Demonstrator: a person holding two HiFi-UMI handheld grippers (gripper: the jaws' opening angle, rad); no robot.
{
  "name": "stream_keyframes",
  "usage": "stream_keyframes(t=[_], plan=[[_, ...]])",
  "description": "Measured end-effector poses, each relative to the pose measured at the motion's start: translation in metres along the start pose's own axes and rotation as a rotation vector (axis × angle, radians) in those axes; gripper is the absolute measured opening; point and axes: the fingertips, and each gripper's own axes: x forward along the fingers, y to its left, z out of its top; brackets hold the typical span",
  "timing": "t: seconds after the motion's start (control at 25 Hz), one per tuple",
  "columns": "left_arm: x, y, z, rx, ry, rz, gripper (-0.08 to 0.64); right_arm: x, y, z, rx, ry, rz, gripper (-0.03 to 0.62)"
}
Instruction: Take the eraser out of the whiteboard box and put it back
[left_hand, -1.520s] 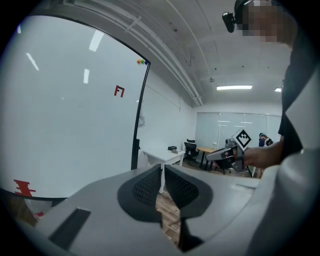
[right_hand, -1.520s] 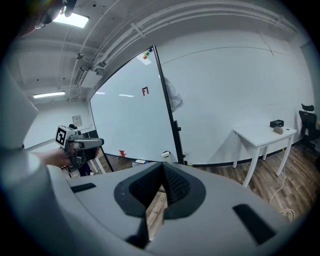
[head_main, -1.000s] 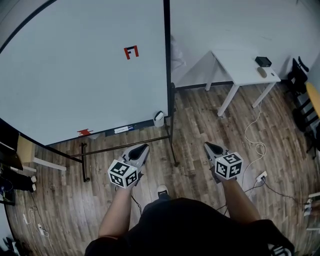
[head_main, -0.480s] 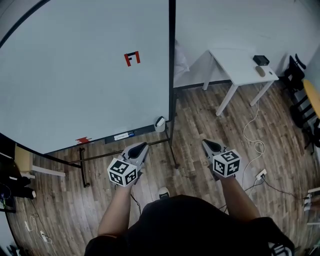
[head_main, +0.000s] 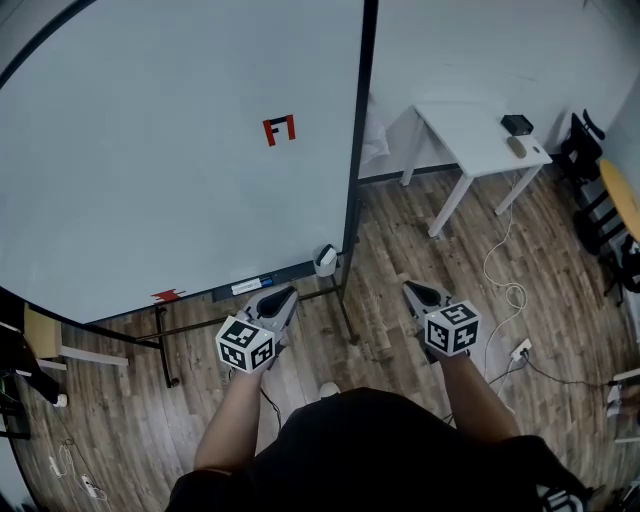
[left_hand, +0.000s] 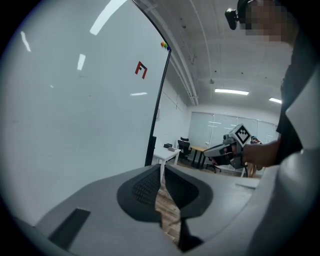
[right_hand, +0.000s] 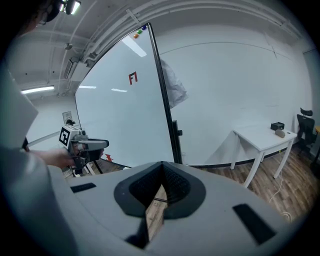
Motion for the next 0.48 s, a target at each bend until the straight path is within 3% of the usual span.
stream_keyframes(t=[0.48], plan=[[0.005, 0.030, 0.005, 0.017, 0.015, -0.029, 0.020, 0.026, 0.006, 0.006, 0.014, -0.003, -0.023, -0.006]])
